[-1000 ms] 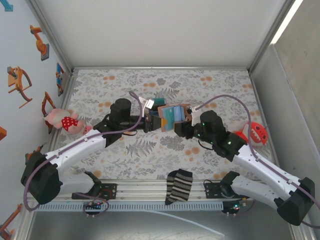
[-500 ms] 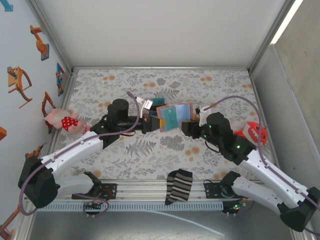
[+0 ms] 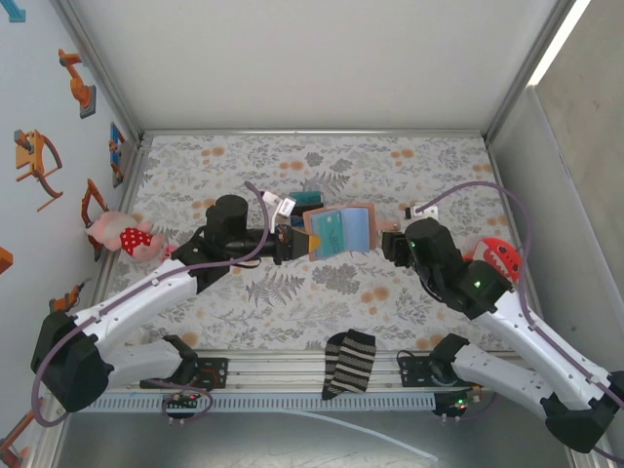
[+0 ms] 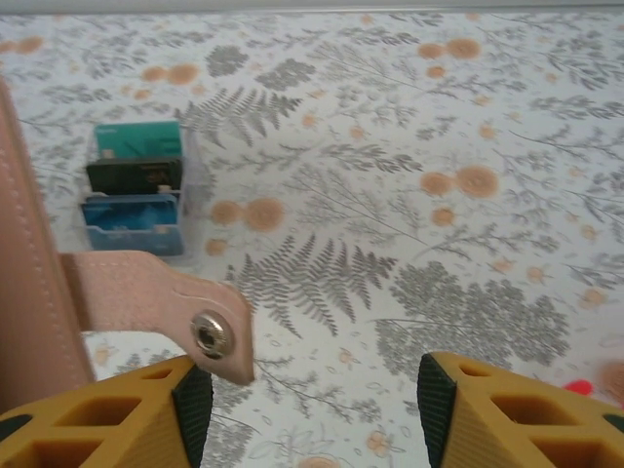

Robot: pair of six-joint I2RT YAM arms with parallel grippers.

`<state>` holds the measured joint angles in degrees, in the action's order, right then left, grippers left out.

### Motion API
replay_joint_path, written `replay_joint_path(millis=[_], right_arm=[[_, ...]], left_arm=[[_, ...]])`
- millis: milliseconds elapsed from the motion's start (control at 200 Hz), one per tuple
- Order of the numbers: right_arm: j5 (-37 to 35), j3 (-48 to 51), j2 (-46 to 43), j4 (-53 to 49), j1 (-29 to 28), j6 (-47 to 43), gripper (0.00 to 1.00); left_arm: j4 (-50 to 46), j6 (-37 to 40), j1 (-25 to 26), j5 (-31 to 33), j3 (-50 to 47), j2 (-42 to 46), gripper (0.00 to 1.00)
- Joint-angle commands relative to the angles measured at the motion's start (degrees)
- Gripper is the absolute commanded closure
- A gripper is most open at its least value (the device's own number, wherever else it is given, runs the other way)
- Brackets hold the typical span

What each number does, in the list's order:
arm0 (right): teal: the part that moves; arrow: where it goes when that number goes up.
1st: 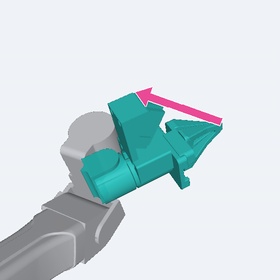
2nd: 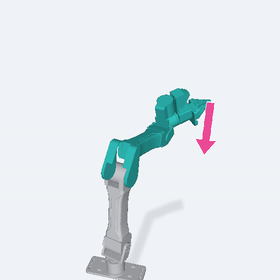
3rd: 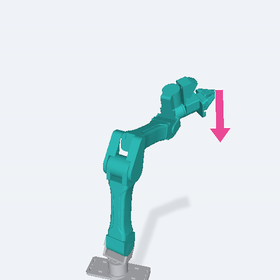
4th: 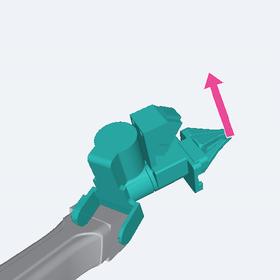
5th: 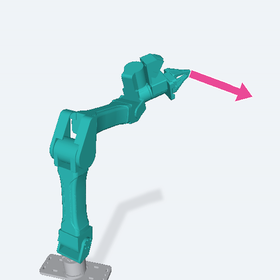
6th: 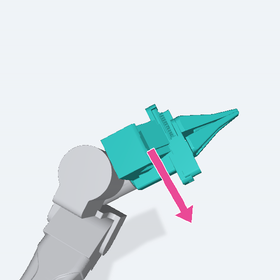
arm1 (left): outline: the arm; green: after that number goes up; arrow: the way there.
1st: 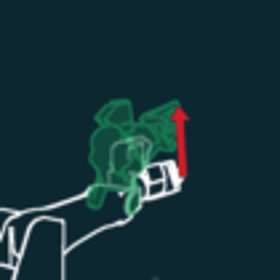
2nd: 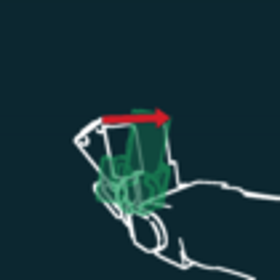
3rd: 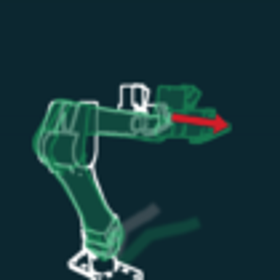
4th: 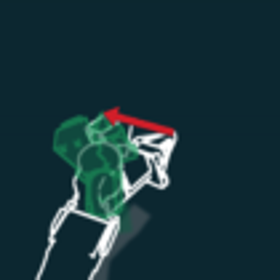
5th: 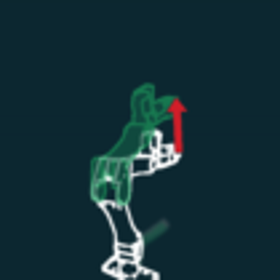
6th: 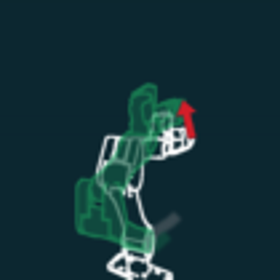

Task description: Take the credit cards out of the card holder

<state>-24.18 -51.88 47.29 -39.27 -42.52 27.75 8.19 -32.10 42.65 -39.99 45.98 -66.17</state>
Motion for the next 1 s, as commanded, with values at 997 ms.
replay_joint_path(millis=[997], right_arm=[[20.6, -0.7, 11.9, 6.5, -1.1, 8.8, 0.54]], left_arm=[[6.8, -6.9, -0.5, 2.1, -11.4, -13.2, 1.00]])
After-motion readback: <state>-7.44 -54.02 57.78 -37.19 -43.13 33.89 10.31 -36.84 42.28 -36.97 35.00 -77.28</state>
